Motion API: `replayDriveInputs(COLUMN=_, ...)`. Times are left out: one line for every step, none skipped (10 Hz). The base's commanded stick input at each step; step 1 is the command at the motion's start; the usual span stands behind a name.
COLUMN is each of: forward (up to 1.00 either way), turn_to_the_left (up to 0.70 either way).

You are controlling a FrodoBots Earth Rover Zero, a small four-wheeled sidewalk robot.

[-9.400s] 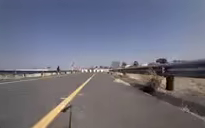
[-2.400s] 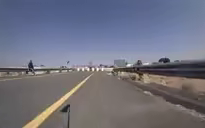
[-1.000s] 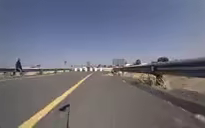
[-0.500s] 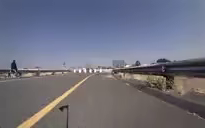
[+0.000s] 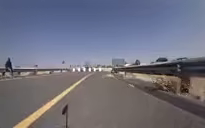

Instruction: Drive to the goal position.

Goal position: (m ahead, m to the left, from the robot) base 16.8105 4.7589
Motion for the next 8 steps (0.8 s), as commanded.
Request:
replayDriveInputs(forward=1.0, turn_to_the_left=0.0)
replayDriveInputs(forward=1.0, turn_to_the_left=0.0)
replayDriveInputs(forward=1.0, turn_to_the_left=0.0)
replayDriveInputs(forward=1.0, turn_to_the_left=0.0)
replayDriveInputs(forward=1.0, turn_to_the_left=0.0)
replayDriveInputs(forward=1.0, turn_to_the_left=0.0)
replayDriveInputs(forward=1.0, turn_to_the_left=0.0)
replayDriveInputs(forward=1.0, turn_to_the_left=0.0)
